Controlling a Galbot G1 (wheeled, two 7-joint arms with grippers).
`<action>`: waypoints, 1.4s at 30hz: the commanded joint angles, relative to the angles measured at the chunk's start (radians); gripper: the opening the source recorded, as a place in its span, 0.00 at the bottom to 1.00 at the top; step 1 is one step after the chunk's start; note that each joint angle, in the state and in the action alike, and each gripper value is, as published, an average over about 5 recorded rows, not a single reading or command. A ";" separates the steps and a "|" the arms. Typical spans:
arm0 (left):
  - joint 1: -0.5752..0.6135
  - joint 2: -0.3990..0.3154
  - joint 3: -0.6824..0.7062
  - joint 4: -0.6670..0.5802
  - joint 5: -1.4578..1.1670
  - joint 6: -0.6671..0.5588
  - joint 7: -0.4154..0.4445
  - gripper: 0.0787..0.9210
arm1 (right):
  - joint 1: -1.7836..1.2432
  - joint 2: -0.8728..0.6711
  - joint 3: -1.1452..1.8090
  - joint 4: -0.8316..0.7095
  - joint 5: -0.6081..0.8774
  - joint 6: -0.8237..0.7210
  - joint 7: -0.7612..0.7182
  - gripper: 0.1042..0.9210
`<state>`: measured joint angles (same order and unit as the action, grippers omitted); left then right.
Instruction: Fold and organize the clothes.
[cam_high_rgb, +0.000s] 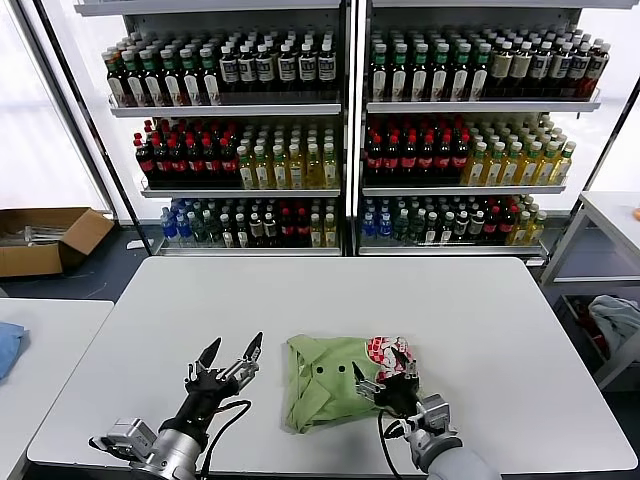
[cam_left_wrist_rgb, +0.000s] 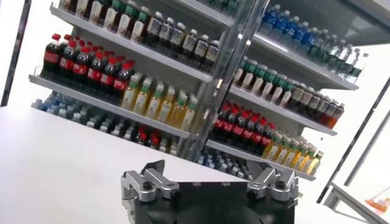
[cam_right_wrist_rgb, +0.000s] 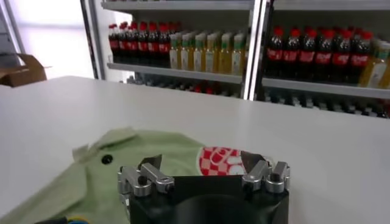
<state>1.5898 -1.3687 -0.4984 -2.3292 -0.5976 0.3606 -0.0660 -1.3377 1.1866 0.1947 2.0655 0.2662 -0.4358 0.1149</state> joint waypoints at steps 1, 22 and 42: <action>-0.014 0.004 -0.008 0.000 0.033 -0.004 0.042 0.88 | 0.073 0.080 -0.088 -0.179 -0.050 -0.025 0.034 0.88; -0.011 -0.021 -0.147 0.057 0.134 -0.099 0.210 0.88 | -0.258 -0.015 0.559 0.263 0.157 0.198 -0.128 0.88; -0.013 -0.065 -0.292 0.058 0.143 -0.127 0.329 0.88 | -0.318 0.100 0.581 0.205 0.071 0.247 -0.222 0.88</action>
<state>1.5784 -1.4225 -0.7344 -2.2718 -0.4661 0.2468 0.2080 -1.6186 1.2511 0.7247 2.2538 0.3595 -0.2208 -0.0685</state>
